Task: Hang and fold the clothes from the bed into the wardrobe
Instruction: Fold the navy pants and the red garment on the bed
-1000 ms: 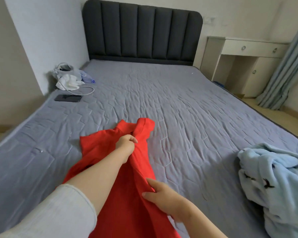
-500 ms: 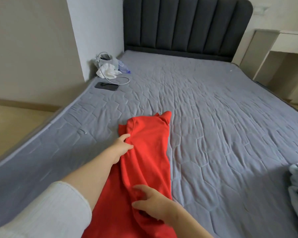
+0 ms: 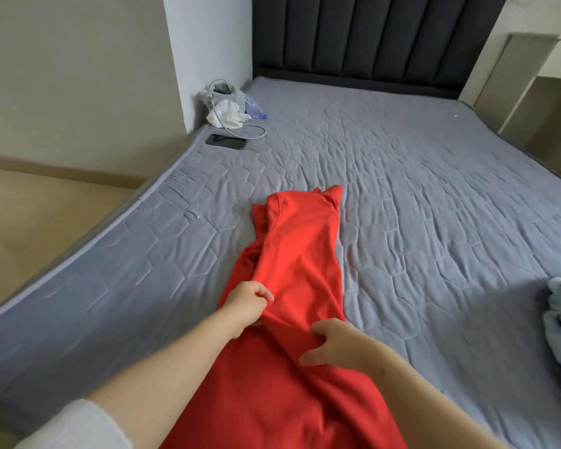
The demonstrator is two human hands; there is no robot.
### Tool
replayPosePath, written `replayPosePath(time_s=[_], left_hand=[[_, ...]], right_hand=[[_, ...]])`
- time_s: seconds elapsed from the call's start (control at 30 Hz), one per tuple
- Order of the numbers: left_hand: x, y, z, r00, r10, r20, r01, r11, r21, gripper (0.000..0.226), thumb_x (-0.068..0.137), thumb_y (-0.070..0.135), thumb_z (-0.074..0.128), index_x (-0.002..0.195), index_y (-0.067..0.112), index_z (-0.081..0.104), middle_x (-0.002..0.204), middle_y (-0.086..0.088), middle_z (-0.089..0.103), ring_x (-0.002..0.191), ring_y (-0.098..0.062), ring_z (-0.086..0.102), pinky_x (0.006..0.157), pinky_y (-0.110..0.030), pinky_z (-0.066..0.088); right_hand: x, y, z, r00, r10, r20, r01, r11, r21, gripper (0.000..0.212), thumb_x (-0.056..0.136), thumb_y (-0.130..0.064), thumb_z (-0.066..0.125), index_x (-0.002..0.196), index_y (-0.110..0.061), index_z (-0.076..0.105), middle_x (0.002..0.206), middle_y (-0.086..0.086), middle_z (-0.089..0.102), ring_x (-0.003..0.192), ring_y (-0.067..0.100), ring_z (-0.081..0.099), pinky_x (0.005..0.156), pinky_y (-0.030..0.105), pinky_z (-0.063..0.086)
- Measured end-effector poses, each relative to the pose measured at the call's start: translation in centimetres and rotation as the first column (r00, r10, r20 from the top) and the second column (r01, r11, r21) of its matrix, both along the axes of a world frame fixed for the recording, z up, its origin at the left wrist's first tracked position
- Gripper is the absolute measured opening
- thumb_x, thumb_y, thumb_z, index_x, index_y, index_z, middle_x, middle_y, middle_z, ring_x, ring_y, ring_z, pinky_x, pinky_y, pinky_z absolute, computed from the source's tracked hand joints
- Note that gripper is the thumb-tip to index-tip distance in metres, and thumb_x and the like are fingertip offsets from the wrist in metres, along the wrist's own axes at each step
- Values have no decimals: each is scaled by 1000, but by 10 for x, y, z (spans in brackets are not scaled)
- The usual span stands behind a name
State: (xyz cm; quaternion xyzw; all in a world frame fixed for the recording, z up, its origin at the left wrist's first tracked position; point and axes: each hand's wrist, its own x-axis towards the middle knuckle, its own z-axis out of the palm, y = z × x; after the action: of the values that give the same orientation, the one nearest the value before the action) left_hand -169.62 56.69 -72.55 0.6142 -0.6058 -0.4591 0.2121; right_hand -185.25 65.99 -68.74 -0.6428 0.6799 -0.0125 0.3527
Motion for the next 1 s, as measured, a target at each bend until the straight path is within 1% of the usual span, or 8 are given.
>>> replayPosePath(time_s=[0.2, 0.33, 0.47, 0.57, 0.67, 0.73, 0.87, 1.0], left_hand=[[43, -6, 17, 971, 188, -149, -190, 982, 5, 41, 82, -14, 37, 69, 21, 53, 74, -1, 51, 60, -12, 43, 50, -22, 35], [73, 22, 15, 988, -10, -155, 52, 962, 267, 25, 83, 0, 59, 78, 24, 55, 81, 2, 51, 61, -10, 47, 45, -20, 45], [94, 47, 3, 989, -98, -115, 124, 962, 244, 32, 81, -9, 53, 78, 23, 56, 73, 0, 45, 56, -11, 46, 45, -20, 45], [107, 55, -3, 991, -8, -130, 25, 991, 128, 38, 82, -16, 44, 76, 20, 53, 72, -2, 46, 57, -13, 45, 43, -15, 40], [110, 60, -9, 985, 93, -143, -85, 995, 61, 36, 83, -15, 45, 84, 21, 49, 84, -2, 52, 70, -13, 49, 59, -18, 40], [109, 68, -14, 985, 130, -111, -121, 989, 85, 29, 86, -4, 55, 97, 21, 43, 86, -1, 50, 76, -16, 50, 65, -25, 40], [111, 75, -21, 999, 44, -12, -43, 995, 95, 12, 89, 19, 60, 83, 18, 49, 79, 0, 55, 71, -13, 52, 63, -24, 38], [110, 75, -19, 988, 153, -1, -153, 988, 16, 26, 88, 24, 60, 81, -1, 57, 75, -11, 55, 68, -18, 50, 65, -29, 38]], right_hand=[[45, -3, 23, 976, 215, -25, -212, 972, 101, 36, 86, -30, 62, 114, -7, 60, 98, 6, 63, 85, 13, 50, 72, 24, 37], [96, -2, 21, 956, 276, 94, -287, 950, 126, 40, 88, -21, 57, 126, -8, 52, 103, 9, 58, 85, 16, 51, 75, 33, 49], [126, 13, 5, 949, 192, 249, -251, 941, 229, 37, 88, -9, 54, 124, -2, 47, 90, 9, 55, 61, 15, 56, 38, 20, 47], [134, 16, -1, 932, 193, 307, -252, 953, 165, 37, 87, -12, 57, 123, -6, 50, 98, 9, 55, 69, 20, 60, 51, 25, 49], [133, 18, -6, 862, -23, 506, -197, 906, 376, 40, 93, -24, 55, 129, -14, 43, 98, 9, 52, 45, 13, 60, 40, 22, 49], [125, 20, -9, 852, -104, 514, -131, 907, 400, 31, 95, -38, 48, 111, -13, 51, 84, 7, 61, 38, 11, 59, 36, 16, 45], [97, 24, -26, 890, -287, 354, 248, 957, 153, 29, 93, -33, 49, 69, -17, 54, 52, -1, 58, 27, 6, 45, 33, 14, 33], [71, 37, -39, 889, -445, 110, 457, 877, -147, 13, 85, -25, 54, 73, -21, 53, 81, 2, 62, 72, 19, 57, 63, 28, 44]])
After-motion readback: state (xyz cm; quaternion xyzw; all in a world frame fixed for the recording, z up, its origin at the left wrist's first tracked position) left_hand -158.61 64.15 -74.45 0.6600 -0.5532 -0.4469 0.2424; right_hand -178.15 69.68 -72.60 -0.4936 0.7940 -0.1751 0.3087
